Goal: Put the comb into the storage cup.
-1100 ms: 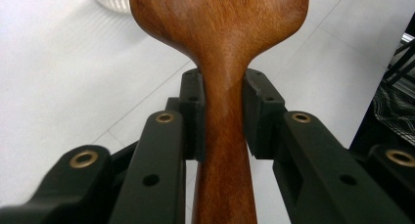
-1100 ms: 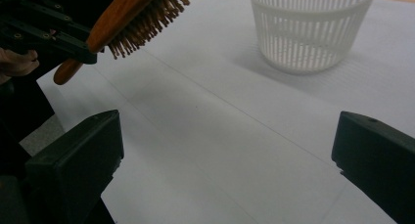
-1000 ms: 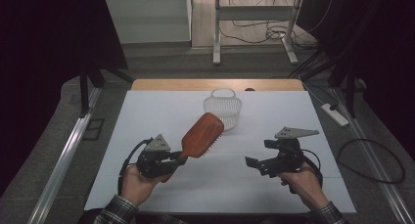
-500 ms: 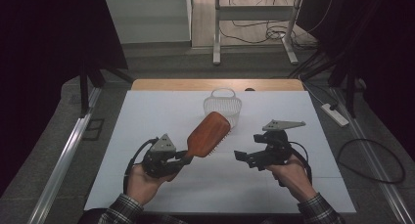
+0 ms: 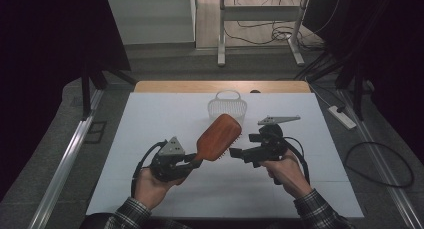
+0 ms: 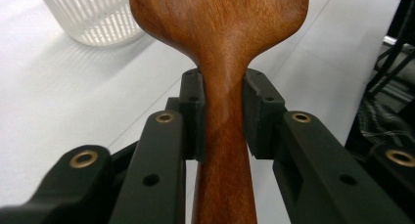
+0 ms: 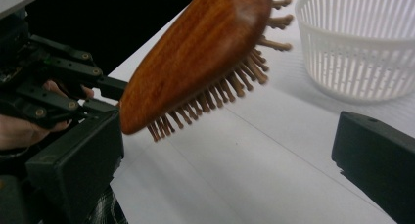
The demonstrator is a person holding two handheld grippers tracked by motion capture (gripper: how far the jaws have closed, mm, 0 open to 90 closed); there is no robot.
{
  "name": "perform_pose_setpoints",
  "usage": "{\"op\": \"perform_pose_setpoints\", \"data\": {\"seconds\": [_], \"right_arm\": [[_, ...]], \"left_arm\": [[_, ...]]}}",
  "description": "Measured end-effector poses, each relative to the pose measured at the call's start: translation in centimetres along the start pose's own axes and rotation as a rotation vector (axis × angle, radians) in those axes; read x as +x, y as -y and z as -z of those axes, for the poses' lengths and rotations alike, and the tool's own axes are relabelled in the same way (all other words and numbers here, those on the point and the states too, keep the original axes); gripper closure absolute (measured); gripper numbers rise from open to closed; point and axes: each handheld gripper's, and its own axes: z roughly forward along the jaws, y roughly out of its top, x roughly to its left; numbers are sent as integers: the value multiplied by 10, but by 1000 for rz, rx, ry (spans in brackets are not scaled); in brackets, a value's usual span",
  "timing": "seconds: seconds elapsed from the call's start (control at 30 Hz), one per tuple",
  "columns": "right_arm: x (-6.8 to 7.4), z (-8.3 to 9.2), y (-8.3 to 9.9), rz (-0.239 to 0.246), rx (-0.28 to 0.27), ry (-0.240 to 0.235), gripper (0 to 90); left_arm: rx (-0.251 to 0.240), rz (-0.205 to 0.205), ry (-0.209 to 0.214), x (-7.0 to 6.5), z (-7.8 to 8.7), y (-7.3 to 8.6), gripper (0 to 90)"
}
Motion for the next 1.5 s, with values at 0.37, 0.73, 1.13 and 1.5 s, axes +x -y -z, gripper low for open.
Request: {"op": "perform_pose_setpoints", "data": {"seconds": [0.37, 0.73, 1.13, 1.5], "right_arm": [[3, -20, -15, -52, 0, -61, 0], [4, -40, -24, -83, 17, -82, 0], [2, -46, -26, -131, -11, -114, 179], [-8, -43, -23, -269, -43, -239, 428]], "left_arm": [[-13, -7, 4, -3, -1, -1, 725], [-37, -6, 1, -4, 1, -1, 724], [-42, -14, -5, -6, -1, -1, 724], [-17, -20, 5, -6, -6, 0, 723]]}}
